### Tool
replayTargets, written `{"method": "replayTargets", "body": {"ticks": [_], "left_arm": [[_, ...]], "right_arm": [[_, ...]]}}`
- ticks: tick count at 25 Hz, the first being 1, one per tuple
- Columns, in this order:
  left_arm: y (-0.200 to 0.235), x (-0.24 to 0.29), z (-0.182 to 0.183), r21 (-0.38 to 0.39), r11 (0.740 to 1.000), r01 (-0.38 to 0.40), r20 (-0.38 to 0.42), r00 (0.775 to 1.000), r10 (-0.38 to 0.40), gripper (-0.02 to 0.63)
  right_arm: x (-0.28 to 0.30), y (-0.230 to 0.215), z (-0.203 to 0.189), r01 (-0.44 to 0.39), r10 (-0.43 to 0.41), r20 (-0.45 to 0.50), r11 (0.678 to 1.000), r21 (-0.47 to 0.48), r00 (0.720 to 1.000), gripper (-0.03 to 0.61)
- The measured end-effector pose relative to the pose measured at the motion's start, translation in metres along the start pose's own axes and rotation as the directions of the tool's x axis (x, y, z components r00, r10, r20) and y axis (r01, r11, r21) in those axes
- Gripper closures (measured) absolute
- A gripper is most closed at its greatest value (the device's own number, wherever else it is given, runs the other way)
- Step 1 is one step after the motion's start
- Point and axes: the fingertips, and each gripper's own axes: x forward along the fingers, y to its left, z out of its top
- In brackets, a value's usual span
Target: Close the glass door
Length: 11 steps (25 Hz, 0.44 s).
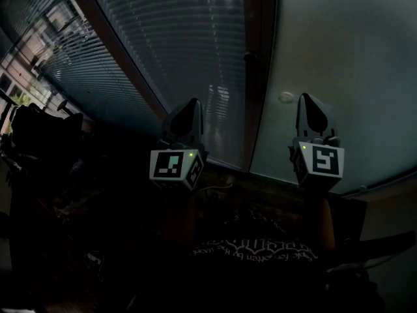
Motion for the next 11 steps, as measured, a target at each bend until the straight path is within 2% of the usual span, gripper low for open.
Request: {"method": "replayTargets", "body": {"ticks": [3,11], "left_arm": [[-0.002,0.001,-0.006,0.001,1.0,0.003,-0.003,1.0,-0.003,0.612],[-0.006,0.006,0.008,-0.003,1.0,0.008,-0.003,1.0,-0.008,0.612]], "right_arm": [[0.0,-0.001,-0.007,0.002,-0.002,-0.006,1.0,0.001,1.0,0.577],[0.001,-0.008,0.002,0.004,-0.004,-0.017,1.0,0.009,1.0,0.577]]}}
